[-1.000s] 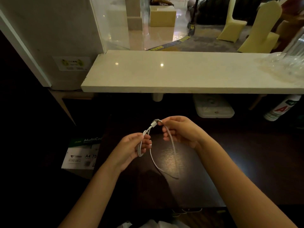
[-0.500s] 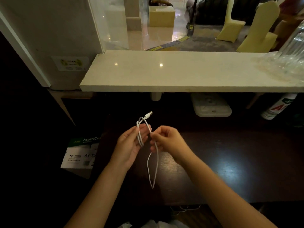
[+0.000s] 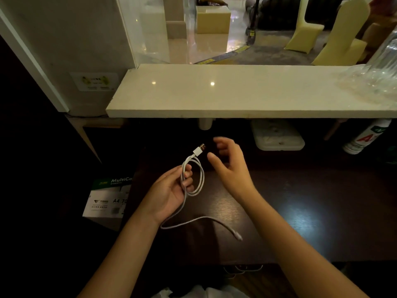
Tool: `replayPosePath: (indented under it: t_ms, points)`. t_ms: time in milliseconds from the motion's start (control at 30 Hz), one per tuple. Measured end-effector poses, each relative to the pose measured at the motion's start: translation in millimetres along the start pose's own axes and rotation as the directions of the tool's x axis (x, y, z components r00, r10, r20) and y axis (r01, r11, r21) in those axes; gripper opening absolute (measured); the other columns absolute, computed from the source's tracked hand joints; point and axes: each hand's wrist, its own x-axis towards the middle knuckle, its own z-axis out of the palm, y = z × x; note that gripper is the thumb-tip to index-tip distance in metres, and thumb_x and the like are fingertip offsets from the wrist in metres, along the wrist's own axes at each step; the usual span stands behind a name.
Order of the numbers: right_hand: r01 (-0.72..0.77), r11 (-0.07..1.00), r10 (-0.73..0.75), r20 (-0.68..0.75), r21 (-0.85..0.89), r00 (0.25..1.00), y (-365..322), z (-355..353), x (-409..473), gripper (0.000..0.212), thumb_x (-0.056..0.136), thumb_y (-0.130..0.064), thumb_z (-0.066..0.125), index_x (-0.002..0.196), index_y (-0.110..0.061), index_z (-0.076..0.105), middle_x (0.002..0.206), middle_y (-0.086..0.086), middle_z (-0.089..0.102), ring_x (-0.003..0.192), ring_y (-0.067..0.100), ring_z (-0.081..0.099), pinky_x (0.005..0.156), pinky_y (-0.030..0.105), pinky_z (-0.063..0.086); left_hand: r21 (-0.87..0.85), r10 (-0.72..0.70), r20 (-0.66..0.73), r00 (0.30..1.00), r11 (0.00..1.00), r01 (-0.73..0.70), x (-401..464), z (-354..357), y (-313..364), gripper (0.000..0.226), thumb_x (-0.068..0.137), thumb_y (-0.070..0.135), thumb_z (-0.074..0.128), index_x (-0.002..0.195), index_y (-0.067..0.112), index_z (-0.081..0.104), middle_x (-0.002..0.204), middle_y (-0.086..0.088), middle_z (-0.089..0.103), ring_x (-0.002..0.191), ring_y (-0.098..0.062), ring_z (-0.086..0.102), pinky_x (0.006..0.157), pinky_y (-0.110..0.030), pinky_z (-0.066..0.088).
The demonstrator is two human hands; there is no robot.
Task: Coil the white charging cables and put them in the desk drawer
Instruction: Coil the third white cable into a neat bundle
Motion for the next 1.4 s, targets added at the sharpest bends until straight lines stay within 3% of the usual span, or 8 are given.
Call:
replayPosePath:
  t_ms: [100, 367, 667, 833, 967, 1067, 1167, 1400]
  points:
    - [-0.031, 0.999, 0.026, 0.23, 0.019, 0.973, -11, -2, 16, 0.037, 0.093, -0.027, 0.051, 0.13, -0.028, 0.049, 0.117, 0.001, 0.056, 0.107, 0.01, 0.056, 0.093, 0.027, 0.046, 0.037, -0.054, 0.089, 0.995, 0.998, 0.051, -3, 3, 0, 0.017, 0.088, 0.014, 0.038, 0.087, 0.008, 0.054, 0.058, 0.005, 0.047, 0.048, -0.004, 0.04, 0.051, -0.019, 0.038]
    - [-0.304, 0.915, 0.171, 0.426, 0.267, 0.888, -9, -10, 29, 0.016, 0.091, -0.005, 0.052, 0.096, -0.008, 0.067, 0.085, 0.01, 0.069, 0.072, 0.013, 0.068, 0.071, 0.021, 0.057, -0.072, -0.036, 0.028, 0.999, 0.997, 0.038, 2, -1, 1, 0.025, 0.084, 0.022, 0.044, 0.084, 0.006, 0.063, 0.053, 0.006, 0.041, 0.043, -0.003, 0.036, 0.047, -0.017, 0.04]
    - [-0.352, 0.864, 0.232, 0.336, 0.361, 0.913, -5, -11, 35, 0.015, 0.092, -0.009, 0.052, 0.092, -0.008, 0.067, 0.078, 0.008, 0.068, 0.063, 0.01, 0.066, 0.063, 0.017, 0.055, 0.542, 0.029, 0.03, 0.999, 0.839, -0.041, 6, -5, 21, 0.022, 0.092, 0.016, 0.048, 0.096, 0.009, 0.068, 0.065, 0.006, 0.063, 0.067, -0.013, 0.063, 0.075, -0.03, 0.047]
    - [-0.621, 0.481, 0.385, 0.488, 0.619, 0.783, 14, 13, 24, 0.039, 0.098, -0.032, 0.028, 0.103, -0.009, 0.059, 0.08, 0.009, 0.072, 0.076, 0.019, 0.069, 0.077, 0.029, 0.053, 0.198, 0.082, -0.056, 0.995, 0.978, -0.07, 15, 1, 16, 0.024, 0.094, 0.009, 0.04, 0.087, 0.004, 0.063, 0.056, 0.005, 0.061, 0.052, -0.004, 0.059, 0.064, -0.021, 0.056]
    - [-0.703, 0.553, 0.244, 0.72, 0.446, 0.649, 31, 26, -3, 0.045, 0.089, -0.024, 0.028, 0.113, -0.007, 0.062, 0.108, 0.014, 0.068, 0.108, 0.031, 0.061, 0.108, 0.042, 0.033, -0.026, 0.091, -0.088, 0.992, 0.995, -0.094, 19, -5, 18, 0.031, 0.091, 0.013, 0.044, 0.075, 0.011, 0.071, 0.056, 0.005, 0.062, 0.054, -0.003, 0.061, 0.061, -0.02, 0.056]
    - [-0.693, 0.546, 0.086, 0.79, 0.472, 0.606, 29, 20, -4, 0.045, 0.084, -0.026, 0.033, 0.121, -0.011, 0.055, 0.115, 0.008, 0.066, 0.114, 0.023, 0.058, 0.109, 0.039, 0.032, -0.174, 0.117, -0.083, 0.99, 0.976, -0.13, 22, -10, 25, 0.033, 0.088, 0.016, 0.046, 0.071, 0.014, 0.074, 0.056, 0.005, 0.061, 0.055, -0.003, 0.062, 0.065, -0.02, 0.056]
    - [-0.523, 0.77, 0.065, 0.772, 0.364, 0.633, 23, 26, -5, 0.049, 0.082, -0.008, 0.042, 0.13, -0.015, 0.045, 0.125, 0.0, 0.058, 0.118, 0.009, 0.053, 0.098, 0.025, 0.04, -0.22, 0.138, -0.086, 0.987, 0.963, -0.154, 25, -10, 27, 0.041, 0.094, 0.014, 0.04, 0.071, 0.014, 0.074, 0.056, 0.005, 0.061, 0.056, -0.002, 0.062, 0.067, -0.021, 0.056]
    - [-0.319, 0.925, 0.085, 0.705, 0.207, 0.704, 21, 18, 8, 0.012, 0.088, 0.002, 0.054, 0.097, 0.006, 0.061, 0.081, 0.003, 0.063, 0.074, 0.004, 0.06, 0.077, 0.015, 0.048, -0.171, 0.125, -0.039, 0.991, 0.977, -0.13, 23, -7, 25, 0.023, 0.078, 0.018, 0.052, 0.074, 0.014, 0.074, 0.058, 0.005, 0.062, 0.055, -0.003, 0.061, 0.067, -0.021, 0.056]
